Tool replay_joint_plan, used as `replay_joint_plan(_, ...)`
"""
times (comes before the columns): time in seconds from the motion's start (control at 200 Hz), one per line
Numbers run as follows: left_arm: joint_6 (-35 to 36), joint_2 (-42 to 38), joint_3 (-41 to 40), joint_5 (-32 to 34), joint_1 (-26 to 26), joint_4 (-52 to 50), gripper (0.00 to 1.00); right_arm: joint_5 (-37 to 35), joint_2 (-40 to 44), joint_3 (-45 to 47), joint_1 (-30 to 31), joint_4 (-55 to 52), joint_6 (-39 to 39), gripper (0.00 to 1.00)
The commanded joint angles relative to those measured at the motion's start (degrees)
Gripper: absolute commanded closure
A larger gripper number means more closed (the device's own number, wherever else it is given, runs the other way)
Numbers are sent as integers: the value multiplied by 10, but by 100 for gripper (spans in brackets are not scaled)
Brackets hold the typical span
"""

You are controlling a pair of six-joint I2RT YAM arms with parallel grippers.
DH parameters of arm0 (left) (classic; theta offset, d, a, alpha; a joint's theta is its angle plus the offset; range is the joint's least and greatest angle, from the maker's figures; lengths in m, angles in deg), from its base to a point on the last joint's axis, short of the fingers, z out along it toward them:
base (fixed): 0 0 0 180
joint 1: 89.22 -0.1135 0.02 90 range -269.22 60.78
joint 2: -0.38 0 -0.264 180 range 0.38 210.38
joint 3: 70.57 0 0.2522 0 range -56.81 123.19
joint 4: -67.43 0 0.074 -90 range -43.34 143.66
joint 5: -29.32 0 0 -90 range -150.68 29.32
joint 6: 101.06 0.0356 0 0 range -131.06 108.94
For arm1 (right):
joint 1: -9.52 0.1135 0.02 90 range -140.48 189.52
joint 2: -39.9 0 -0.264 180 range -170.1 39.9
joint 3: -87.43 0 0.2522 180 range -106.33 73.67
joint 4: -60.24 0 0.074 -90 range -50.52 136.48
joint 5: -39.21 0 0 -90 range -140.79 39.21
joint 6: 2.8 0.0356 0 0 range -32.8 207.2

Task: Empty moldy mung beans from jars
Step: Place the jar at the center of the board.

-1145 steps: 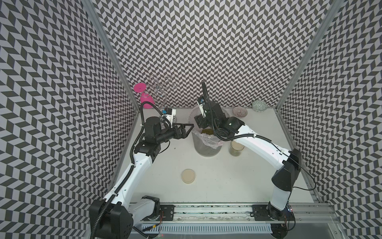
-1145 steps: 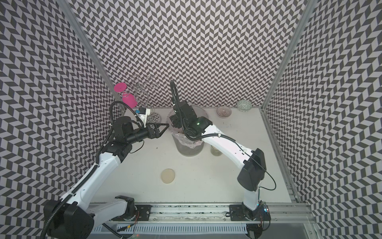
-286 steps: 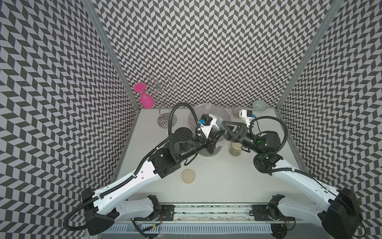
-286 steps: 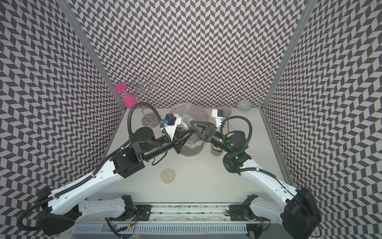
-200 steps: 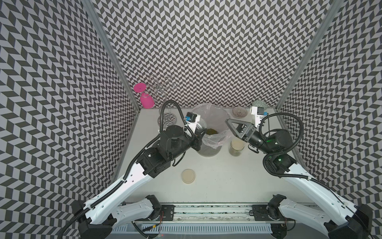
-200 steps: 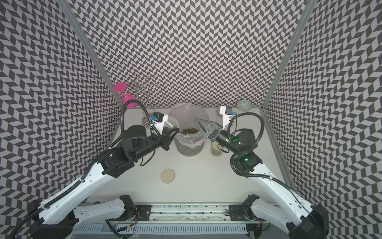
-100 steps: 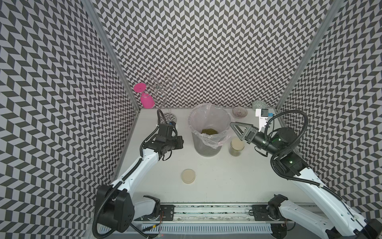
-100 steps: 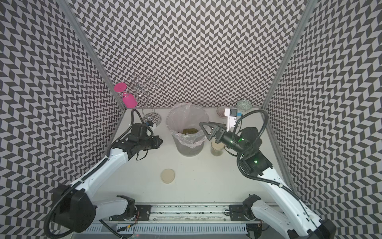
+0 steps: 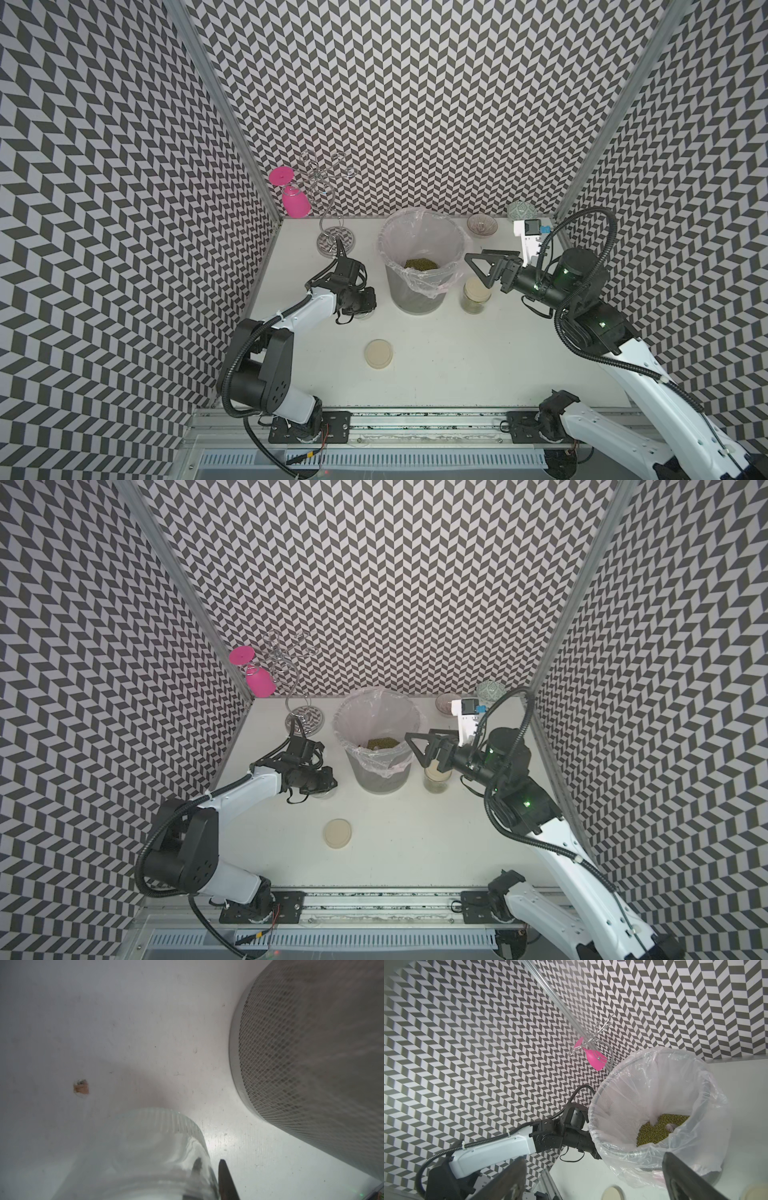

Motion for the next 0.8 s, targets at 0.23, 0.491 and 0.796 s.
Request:
replay_joint_plan(0.23,26,61,62,-9,9,-36,100,-40,-7,-23,-15,-141,-91,1)
replay_joint_plan(0.491,37,69,86,4,9,-65,66,-73,13,-8,-23,-152,-101,1)
replay_joint_plan(0.796,37,53,122,19,9,-87,13,-111,32,28,-24,-173,-114,1)
